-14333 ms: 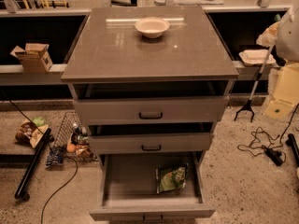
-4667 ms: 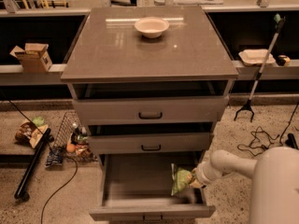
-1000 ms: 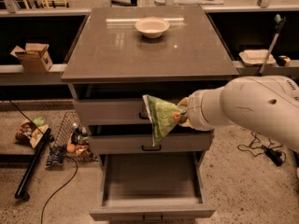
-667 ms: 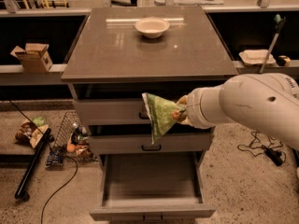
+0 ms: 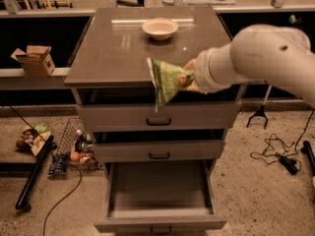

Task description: Pick green jalapeno chip bag from bottom drawer and place on counter

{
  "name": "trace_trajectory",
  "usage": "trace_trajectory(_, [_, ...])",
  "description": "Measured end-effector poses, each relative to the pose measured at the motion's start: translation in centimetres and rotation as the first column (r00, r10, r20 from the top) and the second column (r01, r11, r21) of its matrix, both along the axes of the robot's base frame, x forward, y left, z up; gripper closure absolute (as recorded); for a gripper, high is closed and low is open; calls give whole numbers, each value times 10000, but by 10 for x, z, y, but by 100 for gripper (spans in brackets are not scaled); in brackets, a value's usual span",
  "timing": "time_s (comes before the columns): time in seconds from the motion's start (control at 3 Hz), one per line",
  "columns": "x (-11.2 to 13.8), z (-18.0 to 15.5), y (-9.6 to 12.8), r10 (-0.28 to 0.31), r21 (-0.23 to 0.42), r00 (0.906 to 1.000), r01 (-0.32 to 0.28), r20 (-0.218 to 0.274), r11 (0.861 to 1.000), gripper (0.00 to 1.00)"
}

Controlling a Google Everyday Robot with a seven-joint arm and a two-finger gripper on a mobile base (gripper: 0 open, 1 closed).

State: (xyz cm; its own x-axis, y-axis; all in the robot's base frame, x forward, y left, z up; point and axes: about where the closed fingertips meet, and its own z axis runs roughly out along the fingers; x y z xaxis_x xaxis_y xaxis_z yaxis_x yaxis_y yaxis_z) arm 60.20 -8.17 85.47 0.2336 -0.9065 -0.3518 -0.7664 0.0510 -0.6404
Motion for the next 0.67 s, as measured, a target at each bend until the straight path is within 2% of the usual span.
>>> trace_trajectory(0.33, [42, 62, 6, 324, 10, 9917, -327, 1241, 9995, 100])
trace_trajectory(0.67, [42, 62, 7, 324, 10, 9917, -328, 1242, 9995, 100])
